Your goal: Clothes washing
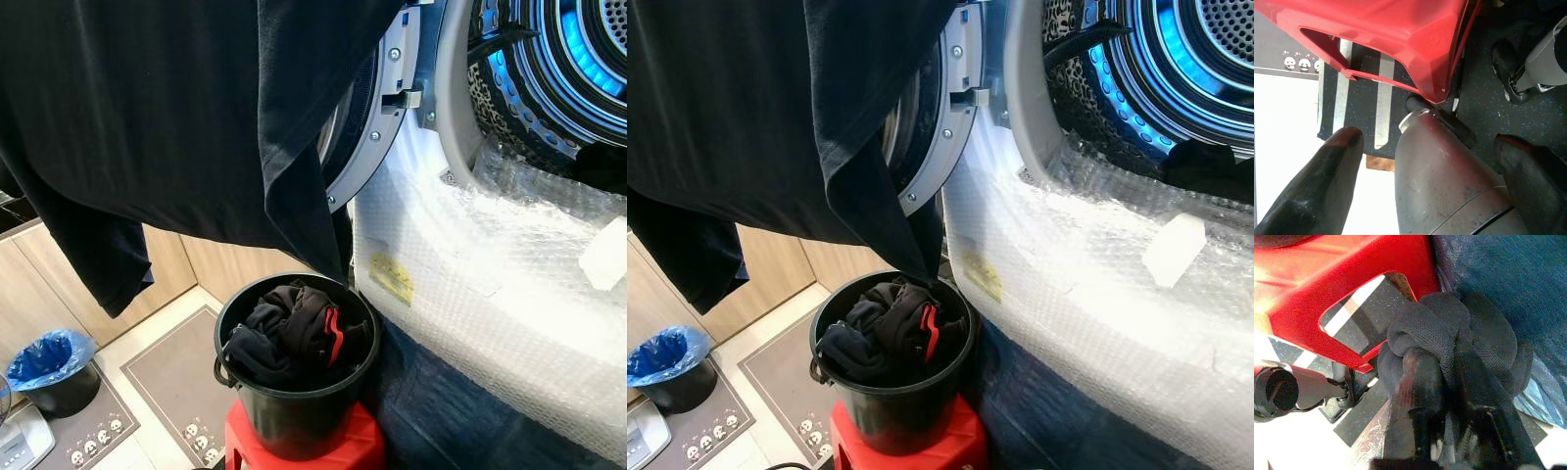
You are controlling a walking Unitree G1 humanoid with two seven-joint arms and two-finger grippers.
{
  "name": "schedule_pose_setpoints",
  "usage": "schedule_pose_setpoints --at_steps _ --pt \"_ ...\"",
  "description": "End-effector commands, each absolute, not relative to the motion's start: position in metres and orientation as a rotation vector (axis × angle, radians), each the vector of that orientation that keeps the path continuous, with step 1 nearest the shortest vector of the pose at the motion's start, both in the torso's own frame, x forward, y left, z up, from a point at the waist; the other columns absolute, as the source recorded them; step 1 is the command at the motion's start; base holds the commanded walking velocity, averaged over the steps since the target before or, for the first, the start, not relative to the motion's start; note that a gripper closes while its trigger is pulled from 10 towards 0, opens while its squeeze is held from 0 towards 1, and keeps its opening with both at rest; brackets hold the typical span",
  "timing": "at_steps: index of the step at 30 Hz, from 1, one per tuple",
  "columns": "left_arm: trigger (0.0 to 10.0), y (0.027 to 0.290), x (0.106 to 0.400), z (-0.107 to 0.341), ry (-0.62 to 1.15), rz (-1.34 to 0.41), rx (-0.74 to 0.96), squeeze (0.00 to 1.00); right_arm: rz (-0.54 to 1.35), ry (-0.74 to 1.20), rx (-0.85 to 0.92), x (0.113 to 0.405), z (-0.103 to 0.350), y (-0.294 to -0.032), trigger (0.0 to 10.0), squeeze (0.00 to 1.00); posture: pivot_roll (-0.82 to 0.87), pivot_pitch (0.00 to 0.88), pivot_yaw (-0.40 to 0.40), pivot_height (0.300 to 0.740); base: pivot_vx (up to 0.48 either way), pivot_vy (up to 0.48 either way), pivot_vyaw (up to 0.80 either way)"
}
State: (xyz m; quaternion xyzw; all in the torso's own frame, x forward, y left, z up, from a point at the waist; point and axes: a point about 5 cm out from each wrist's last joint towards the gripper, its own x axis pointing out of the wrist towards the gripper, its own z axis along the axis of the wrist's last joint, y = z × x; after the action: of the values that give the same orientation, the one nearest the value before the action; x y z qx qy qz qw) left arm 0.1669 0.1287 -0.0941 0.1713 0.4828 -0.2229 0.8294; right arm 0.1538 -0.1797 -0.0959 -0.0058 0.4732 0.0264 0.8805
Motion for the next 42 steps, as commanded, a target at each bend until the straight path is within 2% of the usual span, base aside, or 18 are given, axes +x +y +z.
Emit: schedule_pose_setpoints --at_steps 1,42 --pt "10.0 0.132 0.161 -0.097 1.061 -0.470 0.363 0.00 0.056 0.997 0.002 0.152 -0.097 -0.178 10.0 0.00 -0.16 0.000 0.068 0.740 0.000 0.000 0.00" --pt "10.0 0.126 0.175 -0.091 1.033 -0.503 0.370 0.00 0.083 1.002 -0.038 0.150 -0.098 -0.176 10.0 0.00 -0.16 0.000 0.065 0.740 0.000 0.000 0.00"
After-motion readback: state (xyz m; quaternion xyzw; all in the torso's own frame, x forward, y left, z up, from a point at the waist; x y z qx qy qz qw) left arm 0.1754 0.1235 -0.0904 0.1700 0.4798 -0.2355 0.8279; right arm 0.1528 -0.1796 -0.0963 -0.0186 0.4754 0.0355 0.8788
